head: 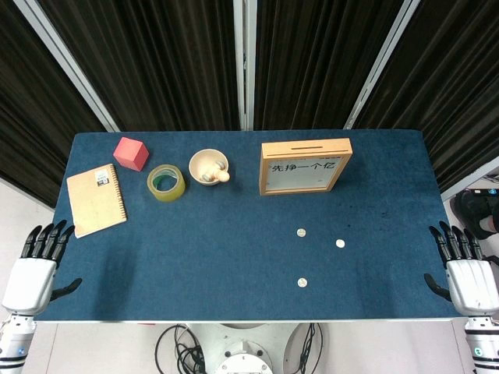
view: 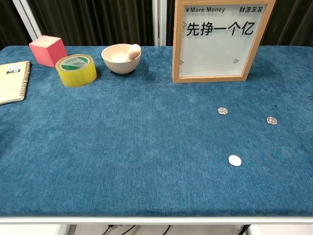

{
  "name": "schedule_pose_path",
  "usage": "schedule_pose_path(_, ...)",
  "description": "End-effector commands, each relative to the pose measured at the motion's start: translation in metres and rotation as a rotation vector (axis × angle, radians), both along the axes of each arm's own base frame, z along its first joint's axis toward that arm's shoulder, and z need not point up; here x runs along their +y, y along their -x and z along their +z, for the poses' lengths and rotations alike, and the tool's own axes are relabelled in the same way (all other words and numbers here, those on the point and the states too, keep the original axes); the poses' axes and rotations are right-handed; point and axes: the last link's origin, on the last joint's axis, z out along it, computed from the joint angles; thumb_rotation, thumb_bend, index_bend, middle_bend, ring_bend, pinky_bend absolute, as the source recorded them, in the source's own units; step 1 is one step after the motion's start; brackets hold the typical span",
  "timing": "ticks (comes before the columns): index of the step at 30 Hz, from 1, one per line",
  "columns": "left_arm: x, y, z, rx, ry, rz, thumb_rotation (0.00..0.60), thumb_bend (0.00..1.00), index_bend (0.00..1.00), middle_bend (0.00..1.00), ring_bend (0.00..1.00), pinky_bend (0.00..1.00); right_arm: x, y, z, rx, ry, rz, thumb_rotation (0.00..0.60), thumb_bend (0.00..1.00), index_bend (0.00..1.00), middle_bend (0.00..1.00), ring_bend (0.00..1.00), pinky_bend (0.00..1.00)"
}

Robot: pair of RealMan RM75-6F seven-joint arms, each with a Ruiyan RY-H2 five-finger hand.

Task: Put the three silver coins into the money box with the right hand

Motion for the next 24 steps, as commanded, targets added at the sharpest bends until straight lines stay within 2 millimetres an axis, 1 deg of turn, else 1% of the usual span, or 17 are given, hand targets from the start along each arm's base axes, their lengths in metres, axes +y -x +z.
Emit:
schedule_pose_path(1, 0.0, 0.0, -0.002, -0.003, 0.004, -0.001, 0.6, 0.07, 0.03, 0.0, 0.0, 0.0, 0.0, 0.0, 0.0, -0.006, -0.001, 0.0, 0.6, 0.17, 0.0, 0.0, 0.0, 0.0)
schedule_pose_path(7, -0.001, -0.002, -0.006, -0.004, 0.011, -0.007, 0.6, 0.07, 0.03, 0.0, 0.0, 0.0, 0.001, -0.003, -0.003, -0.009, -0.03, 0.028, 0.6, 0.17, 0.0, 0.0, 0.0, 0.0)
schedule_pose_path(13, -0.001, -0.003, -0.008, -0.016, 0.01, -0.004, 0.6, 0.07, 0.03, 0.0, 0.0, 0.0, 0.001, -0.002, -0.014, -0.003, -0.086, 0.041, 0.6, 0.17, 0.0, 0.0, 0.0, 0.0)
schedule_pose_path(16, 0.0, -0.001, -0.009, -0.015, 0.008, -0.002, 0.6, 0.07, 0.03, 0.0, 0.0, 0.0, -0.001, -0.004, -0.024, 0.002, -0.126, 0.057, 0.6, 0.17, 0.0, 0.0, 0.0, 0.0)
schedule_pose_path(24, -0.001, 0.007, -0.011, -0.005, 0.014, 0.02, 0.6, 0.07, 0.03, 0.0, 0.0, 0.0, -0.008, -0.011, -0.06, 0.017, -0.262, 0.106, 0.6, 0.17, 0.0, 0.0, 0.0, 0.0)
